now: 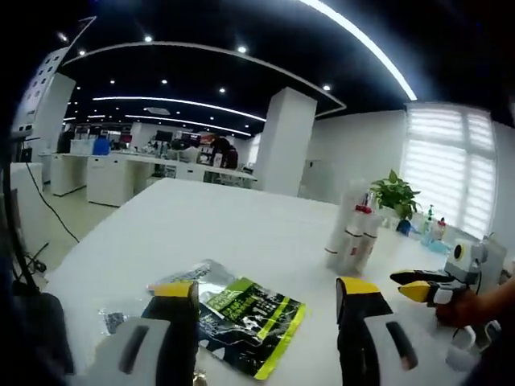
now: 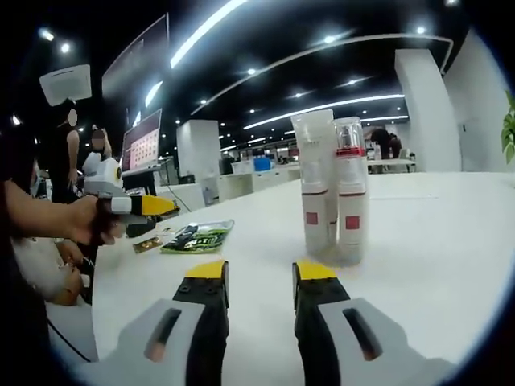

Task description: Arrange the skincare products in the storage area until every visible bottle or jar stands upright without overlapping.

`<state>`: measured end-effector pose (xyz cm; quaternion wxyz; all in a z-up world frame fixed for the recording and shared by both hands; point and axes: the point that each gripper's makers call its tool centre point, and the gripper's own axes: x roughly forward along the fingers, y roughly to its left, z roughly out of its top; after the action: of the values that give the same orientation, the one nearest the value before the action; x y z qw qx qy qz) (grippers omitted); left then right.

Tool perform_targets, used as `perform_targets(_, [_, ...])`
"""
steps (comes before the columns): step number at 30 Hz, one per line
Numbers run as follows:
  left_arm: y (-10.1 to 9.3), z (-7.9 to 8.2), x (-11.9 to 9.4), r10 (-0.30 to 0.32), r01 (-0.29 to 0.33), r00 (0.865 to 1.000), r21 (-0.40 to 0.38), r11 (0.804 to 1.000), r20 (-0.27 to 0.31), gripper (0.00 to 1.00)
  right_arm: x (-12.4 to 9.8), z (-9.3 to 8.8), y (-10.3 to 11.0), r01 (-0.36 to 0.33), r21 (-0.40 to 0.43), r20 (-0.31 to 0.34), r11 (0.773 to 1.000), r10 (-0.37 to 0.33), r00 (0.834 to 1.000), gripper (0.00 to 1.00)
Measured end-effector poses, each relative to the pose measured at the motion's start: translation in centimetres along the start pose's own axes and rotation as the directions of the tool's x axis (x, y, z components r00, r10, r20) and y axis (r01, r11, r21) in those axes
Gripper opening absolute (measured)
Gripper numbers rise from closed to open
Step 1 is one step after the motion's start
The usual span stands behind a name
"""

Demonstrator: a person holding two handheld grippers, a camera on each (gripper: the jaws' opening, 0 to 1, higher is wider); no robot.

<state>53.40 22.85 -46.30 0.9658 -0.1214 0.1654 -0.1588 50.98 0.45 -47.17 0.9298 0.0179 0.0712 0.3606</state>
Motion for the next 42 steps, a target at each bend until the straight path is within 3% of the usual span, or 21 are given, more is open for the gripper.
perform_targets(4, [2.1, 0.8, 1.0, 0.025, -0.025, 1.000, -0.029, 0.999, -0.004, 0.82, 0.0, -0.2, 0.4, -0.013, -0.018, -0.011, 1.000, 0.013, 1.000, 0.28])
perform_targets(7, [4.1, 0.8, 1.8, 0.067, -0.068, 0.997, -0.007, 0.998, -0.042, 0.81, 0.0, -0.2, 0.5, -0.017, -0.021, -0.014, 1.000, 0.017, 1.000, 0.27])
perform_targets(13, [6.2, 0.3, 2.8, 0.092, -0.099, 0.991, -0.074, 0.992, -0.094, 0.78, 0.0, -0.3, 0.3, -0.020, -0.018, -0.016, 1.000, 0.020, 1.000, 0.26])
perform_targets(20, [7.1, -0.9, 3.5, 0.094, -0.106, 0.984, -0.070, 0.992, -0.152, 0.65, 0.1, -0.5, 0.4, -0.024, -0.022, -0.023, 0.999, 0.023, 0.999, 0.26])
perform_targets(26, [7.2, -1.4, 3.6, 0.115, -0.127, 0.978, -0.059, 0.990, -0.174, 0.63, 0.1, -0.5, 0.3, -0.021, -0.025, -0.028, 0.999, 0.020, 0.999, 0.25])
perform_targets(32, [7.5, -1.7, 3.8, 0.127, -0.146, 0.974, -0.088, 0.985, -0.188, 0.50, 0.2, -0.7, 0.4, -0.022, -0.031, -0.034, 0.999, 0.021, 0.999, 0.25])
perform_targets(35, [7.9, -1.9, 3.8, 0.158, -0.174, 0.966, -0.063, 0.983, -0.203, 0.42, 0.2, -0.8, 0.5, -0.025, -0.035, -0.040, 0.999, 0.024, 0.999, 0.24])
perform_targets(38, [9.4, -2.0, 3.4, 0.228, -0.241, 0.950, -0.036, 0.970, -0.214, 0.27, 0.2, -0.8, 0.6, -0.028, -0.039, -0.044, 0.999, 0.027, 0.999, 0.24])
perform_targets(42, [10.1, -1.9, 3.4, 0.252, -0.266, 0.945, -0.046, 0.963, -0.208, 0.16, 0.3, -0.9, 0.6, -0.031, -0.044, -0.049, 0.999, 0.028, 0.998, 0.23])
